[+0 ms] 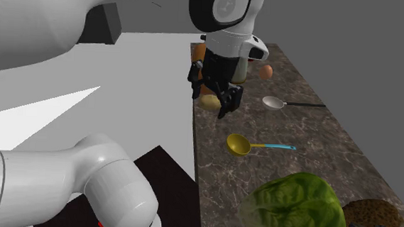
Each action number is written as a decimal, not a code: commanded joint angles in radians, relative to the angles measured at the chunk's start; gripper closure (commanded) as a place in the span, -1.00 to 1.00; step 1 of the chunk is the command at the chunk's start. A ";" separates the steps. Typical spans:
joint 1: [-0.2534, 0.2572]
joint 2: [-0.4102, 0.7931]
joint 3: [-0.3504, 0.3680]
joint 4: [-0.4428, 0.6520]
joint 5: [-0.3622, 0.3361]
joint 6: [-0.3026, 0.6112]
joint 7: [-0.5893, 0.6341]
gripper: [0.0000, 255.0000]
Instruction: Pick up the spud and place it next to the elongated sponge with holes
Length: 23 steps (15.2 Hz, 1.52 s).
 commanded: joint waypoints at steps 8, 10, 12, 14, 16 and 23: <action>0.009 0.092 0.167 -0.074 0.094 0.226 0.258 -1.00; 0.009 0.138 0.215 -0.078 0.111 0.293 0.331 -1.00; 0.006 0.193 0.262 -0.074 0.123 0.360 0.404 -1.00; 0.000 0.255 0.308 -0.062 0.127 0.425 0.479 -1.00; -0.009 0.323 0.352 -0.043 0.122 0.488 0.557 -1.00; -0.061 0.602 0.491 0.080 0.011 0.669 0.865 -1.00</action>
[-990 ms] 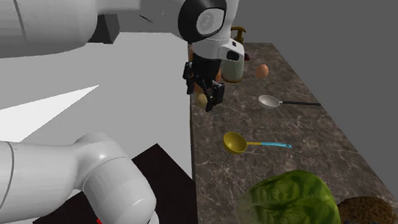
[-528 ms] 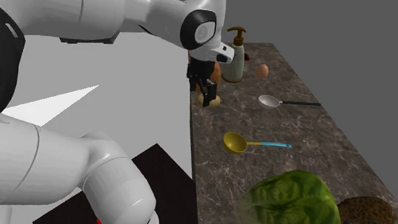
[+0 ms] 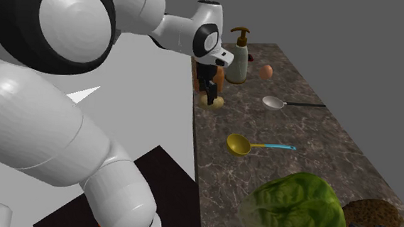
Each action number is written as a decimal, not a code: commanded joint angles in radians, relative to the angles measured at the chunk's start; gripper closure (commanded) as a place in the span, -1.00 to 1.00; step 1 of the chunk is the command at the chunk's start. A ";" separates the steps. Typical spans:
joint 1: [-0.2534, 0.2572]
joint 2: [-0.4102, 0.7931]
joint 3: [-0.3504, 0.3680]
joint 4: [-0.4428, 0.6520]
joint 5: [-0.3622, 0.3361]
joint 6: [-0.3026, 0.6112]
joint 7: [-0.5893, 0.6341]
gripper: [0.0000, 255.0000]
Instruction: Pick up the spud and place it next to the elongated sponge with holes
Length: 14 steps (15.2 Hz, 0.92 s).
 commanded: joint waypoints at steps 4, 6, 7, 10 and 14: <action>-0.016 0.122 0.039 0.049 -0.073 0.073 0.128 -1.00; -0.017 0.139 0.041 0.036 -0.082 0.101 0.135 -1.00; -0.018 0.148 0.042 0.030 -0.087 0.115 0.138 -1.00; -0.020 0.172 0.043 0.016 -0.102 0.150 0.149 -1.00; -0.020 0.172 0.043 0.016 -0.102 0.150 0.149 -1.00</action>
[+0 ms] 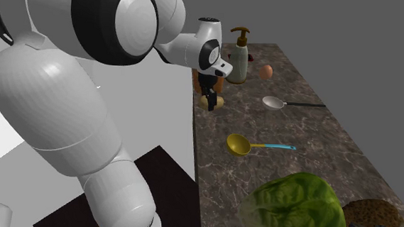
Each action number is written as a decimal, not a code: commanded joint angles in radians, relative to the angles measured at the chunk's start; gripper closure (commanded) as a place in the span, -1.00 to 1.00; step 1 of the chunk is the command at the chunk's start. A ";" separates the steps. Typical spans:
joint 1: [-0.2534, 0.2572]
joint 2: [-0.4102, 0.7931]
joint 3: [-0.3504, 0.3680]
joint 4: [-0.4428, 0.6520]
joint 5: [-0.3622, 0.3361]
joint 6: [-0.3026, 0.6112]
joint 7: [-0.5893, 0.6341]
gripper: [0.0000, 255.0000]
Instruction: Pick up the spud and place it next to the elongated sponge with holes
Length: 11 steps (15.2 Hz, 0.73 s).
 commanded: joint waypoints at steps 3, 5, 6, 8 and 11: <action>0.000 0.000 0.000 0.000 0.000 0.001 0.000 -1.00; 0.000 0.000 0.000 0.000 0.000 0.001 0.000 1.00; 0.000 0.000 0.000 0.000 0.000 0.001 0.000 1.00; 0.000 0.000 0.000 0.000 0.000 0.001 0.000 1.00; 0.000 0.000 0.000 0.000 0.000 0.000 0.000 1.00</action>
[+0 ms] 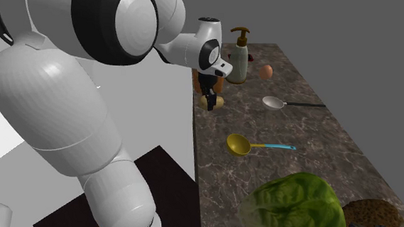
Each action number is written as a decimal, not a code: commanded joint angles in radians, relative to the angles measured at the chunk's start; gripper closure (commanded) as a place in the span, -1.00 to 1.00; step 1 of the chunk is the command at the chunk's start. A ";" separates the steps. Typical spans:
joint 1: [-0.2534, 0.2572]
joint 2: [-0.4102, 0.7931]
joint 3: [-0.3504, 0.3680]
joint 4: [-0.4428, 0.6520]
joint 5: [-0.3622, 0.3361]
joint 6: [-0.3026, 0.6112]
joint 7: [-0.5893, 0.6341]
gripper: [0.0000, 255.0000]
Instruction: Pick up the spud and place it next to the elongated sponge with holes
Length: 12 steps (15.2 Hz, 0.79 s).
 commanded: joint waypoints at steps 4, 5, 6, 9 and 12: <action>0.001 -0.018 -0.002 0.011 0.011 -0.028 -0.009 1.00; 0.001 -0.027 -0.003 0.016 0.016 -0.041 -0.013 1.00; 0.001 -0.036 -0.004 0.022 0.021 -0.055 -0.017 1.00; 0.003 -0.061 -0.007 0.042 0.034 -0.097 -0.028 1.00; 0.004 -0.083 -0.011 0.063 0.044 -0.139 -0.038 1.00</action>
